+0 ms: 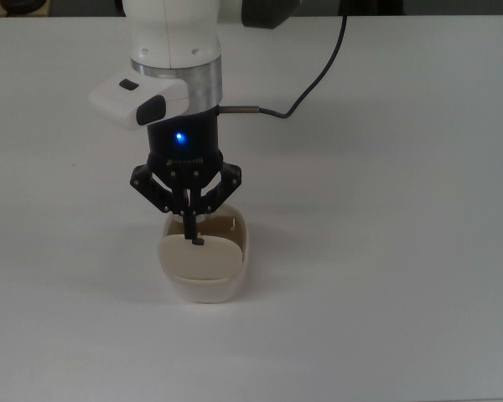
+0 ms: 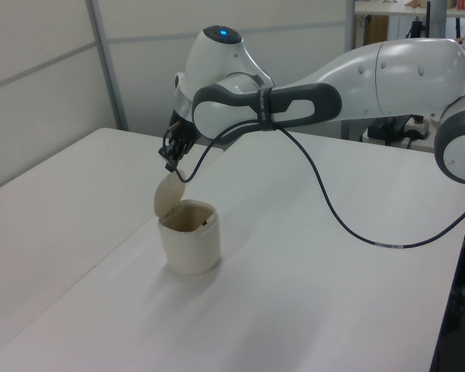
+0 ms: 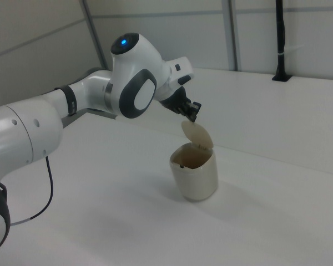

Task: Close the trash can
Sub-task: 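Push the lid down over the can opening with the gripper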

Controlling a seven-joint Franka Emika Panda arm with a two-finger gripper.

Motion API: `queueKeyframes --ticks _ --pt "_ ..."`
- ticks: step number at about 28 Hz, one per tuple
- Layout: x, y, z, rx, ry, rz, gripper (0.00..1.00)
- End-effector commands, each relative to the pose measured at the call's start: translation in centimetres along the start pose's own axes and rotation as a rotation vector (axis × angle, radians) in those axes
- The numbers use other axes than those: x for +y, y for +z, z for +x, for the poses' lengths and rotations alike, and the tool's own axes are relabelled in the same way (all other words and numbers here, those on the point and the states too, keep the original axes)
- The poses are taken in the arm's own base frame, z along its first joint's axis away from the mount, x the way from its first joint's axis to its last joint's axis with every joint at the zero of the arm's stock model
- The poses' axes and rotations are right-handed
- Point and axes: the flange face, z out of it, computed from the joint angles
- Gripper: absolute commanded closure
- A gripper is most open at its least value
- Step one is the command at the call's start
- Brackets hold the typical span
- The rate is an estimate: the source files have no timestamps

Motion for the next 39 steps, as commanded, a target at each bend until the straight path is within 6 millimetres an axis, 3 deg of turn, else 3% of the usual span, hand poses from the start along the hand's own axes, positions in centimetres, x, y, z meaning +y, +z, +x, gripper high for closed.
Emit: queueKeyframes --ticks 1,15,18,28,39 --pt "-1.1 0.9 0.0 0.036 0.020 -0.029 1.00" --pt "-1.4 2.2 -0.2 0.043 -0.006 -0.063 1.00" --pt "-2.2 2.4 -0.6 0.021 -0.036 -0.071 1.00" --pt "-2.2 4.4 -3.4 -0.219 -0.144 -0.065 1.00" --pt "-2.2 6.1 -5.3 -0.305 -0.168 -0.061 1.00"
